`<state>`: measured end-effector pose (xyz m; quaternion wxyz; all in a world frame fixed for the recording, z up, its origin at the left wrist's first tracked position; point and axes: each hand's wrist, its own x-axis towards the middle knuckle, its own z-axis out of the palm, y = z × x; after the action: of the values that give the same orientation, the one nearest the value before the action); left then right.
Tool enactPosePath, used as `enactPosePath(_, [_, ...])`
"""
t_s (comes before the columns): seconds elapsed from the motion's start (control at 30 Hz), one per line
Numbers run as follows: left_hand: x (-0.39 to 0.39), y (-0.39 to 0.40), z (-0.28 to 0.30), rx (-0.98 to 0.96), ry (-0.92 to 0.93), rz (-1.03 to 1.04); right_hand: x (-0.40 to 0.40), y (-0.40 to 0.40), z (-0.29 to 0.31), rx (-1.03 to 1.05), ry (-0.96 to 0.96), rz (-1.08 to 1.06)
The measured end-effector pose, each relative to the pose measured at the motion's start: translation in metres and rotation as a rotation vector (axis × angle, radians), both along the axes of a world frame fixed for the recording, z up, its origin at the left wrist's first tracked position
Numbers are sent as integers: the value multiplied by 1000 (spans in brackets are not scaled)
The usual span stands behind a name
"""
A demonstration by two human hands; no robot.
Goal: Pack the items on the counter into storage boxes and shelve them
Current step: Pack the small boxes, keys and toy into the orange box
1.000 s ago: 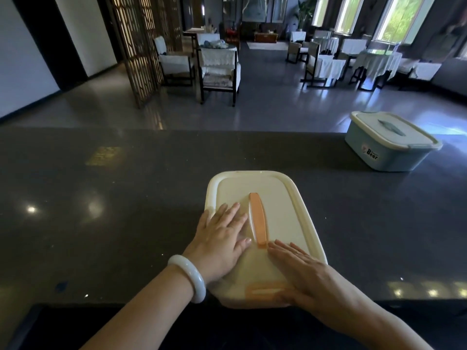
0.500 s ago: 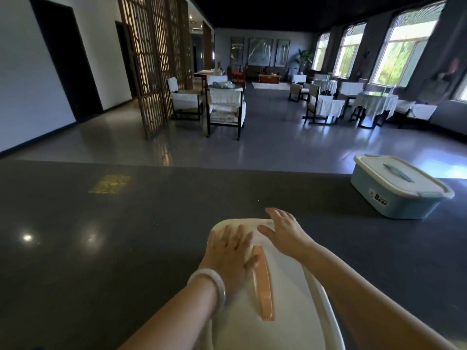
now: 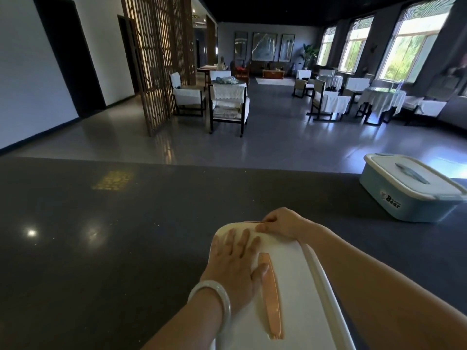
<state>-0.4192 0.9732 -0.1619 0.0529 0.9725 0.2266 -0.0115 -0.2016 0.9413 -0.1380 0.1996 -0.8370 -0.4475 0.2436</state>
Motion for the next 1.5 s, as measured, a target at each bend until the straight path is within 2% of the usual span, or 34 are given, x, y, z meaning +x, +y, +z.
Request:
enactPosePath(0.23, [-3, 1, -2, -32, 51, -23, -7, -13, -9, 211, -11, -27])
enactPosePath(0.47, [-2, 0, 0, -21, -1, 35, -6, -15, -8, 252, -6, -4])
enactPosePath(0.7, [-3, -2, 3, 6, -52, 44, -7, -17, -6, 319, 85, 12])
enactPosePath(0.83, [-3, -1, 2, 7, -66, 42, -9, -20, -7, 321, 47, -2])
enactPosePath(0.93, [-3, -1, 2, 12, -82, 49, -14, -20, -8, 384, 52, -105])
enactPosePath(1.07, [-1, 0, 3, -8, -81, 68, -28, -42, -20, 444, -145, -186])
enactPosePath(1.13, [-1, 1, 3, -10, -83, 62, -32, -57, -26, 398, -256, -109])
enactPosePath(1.27, [-6, -1, 9, -30, -94, 48, -35, -64, -23, 159, -385, 20])
enactPosePath(1.43, [-27, -20, -5, -67, -1, 136, -31, -59, -17, 66, -390, -129])
enactPosePath(1.5, [-27, -17, -4, -114, 14, 86, -24, -67, -12, 43, -286, -231])
